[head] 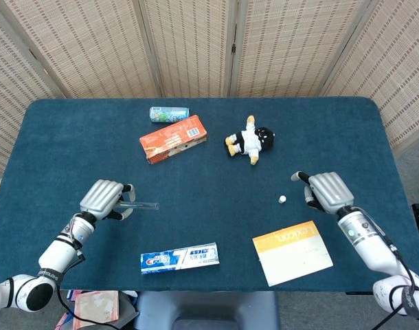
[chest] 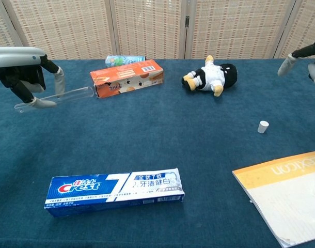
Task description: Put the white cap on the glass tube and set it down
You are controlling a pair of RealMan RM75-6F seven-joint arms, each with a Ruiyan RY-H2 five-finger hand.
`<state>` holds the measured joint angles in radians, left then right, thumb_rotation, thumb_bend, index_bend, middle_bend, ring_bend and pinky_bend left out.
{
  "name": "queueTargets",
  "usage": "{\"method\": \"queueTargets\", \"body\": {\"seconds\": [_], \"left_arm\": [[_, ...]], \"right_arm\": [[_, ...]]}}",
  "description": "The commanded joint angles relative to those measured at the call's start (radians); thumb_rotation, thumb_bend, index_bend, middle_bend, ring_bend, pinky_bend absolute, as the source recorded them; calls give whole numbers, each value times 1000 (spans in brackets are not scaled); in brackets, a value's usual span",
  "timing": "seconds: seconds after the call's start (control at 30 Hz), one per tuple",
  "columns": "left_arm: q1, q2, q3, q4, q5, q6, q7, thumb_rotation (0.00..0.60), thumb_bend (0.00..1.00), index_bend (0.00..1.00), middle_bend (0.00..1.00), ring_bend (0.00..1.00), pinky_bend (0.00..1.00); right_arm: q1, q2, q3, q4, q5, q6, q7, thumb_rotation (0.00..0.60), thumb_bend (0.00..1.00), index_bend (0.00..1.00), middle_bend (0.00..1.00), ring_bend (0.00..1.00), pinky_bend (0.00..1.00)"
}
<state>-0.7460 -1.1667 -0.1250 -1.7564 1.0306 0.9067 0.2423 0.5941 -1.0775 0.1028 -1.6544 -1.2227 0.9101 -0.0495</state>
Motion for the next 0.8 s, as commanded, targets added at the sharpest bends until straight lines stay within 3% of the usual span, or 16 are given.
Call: {"method": "queueTargets", "body": {"seconds": [0.03, 0.1, 0.17, 0.53, 0.8], "left_arm": [[0, 1, 0, -1, 1, -1, -1, 600, 358, 671, 1000, 1000, 1000], [1, 2, 2, -3, 2, -2, -1, 600, 358, 671, 1000, 1000, 1000], [1, 2, 2, -4, 2, -3, -1, 600, 357, 671, 1000, 1000, 1000], [3, 0, 5, -8, 0, -3, 2, 600, 358, 670, 1000, 1000, 1000], [0, -8, 7, -7, -4, -5, 10, 600, 357, 671, 1000, 1000, 1000]], "right_arm": [[-6, -12, -2, 15, -16, 6, 6, 600, 254, 262, 182, 81, 197], [-6, -27, -6, 31, -28, 8, 4, 600, 207, 262, 66, 3, 59], [-7, -48, -8, 53, -39, 13, 2, 600, 193, 262, 5, 0, 0], [7, -158, -9, 179, -45, -5, -5, 600, 142, 266, 0, 0, 0], [33, -242, -14, 276, -20, -60, -39, 600, 207, 368, 31, 0, 0]]}}
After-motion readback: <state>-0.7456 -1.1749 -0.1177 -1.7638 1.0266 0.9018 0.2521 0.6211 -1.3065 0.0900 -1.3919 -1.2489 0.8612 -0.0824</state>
